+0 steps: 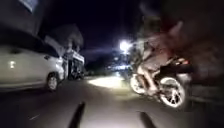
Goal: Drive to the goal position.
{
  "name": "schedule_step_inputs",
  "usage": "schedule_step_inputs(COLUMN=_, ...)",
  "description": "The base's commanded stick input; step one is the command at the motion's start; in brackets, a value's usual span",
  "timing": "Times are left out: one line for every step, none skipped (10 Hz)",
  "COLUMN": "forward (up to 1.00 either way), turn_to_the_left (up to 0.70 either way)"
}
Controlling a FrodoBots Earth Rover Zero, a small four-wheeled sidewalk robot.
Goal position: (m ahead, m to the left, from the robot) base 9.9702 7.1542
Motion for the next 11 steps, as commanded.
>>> schedule_step_inputs(forward=1.0, turn_to_the_left=-0.37)
schedule_step_inputs(forward=1.0, turn_to_the_left=-0.16)
schedule_step_inputs(forward=1.0, turn_to_the_left=0.01)
schedule_step_inputs(forward=1.0, turn_to_the_left=-0.16)
schedule_step_inputs(forward=1.0, turn_to_the_left=-0.34)
schedule_step_inputs(forward=1.0, turn_to_the_left=0.03)
schedule_step_inputs(forward=1.0, turn_to_the_left=0.03)
schedule_step_inputs(forward=1.0, turn_to_the_left=0.03)
schedule_step_inputs(forward=1.0, turn_to_the_left=0.03)
schedule_step_inputs(forward=1.0, turn_to_the_left=0.03)
schedule_step_inputs(forward=1.0, turn_to_the_left=-0.2)
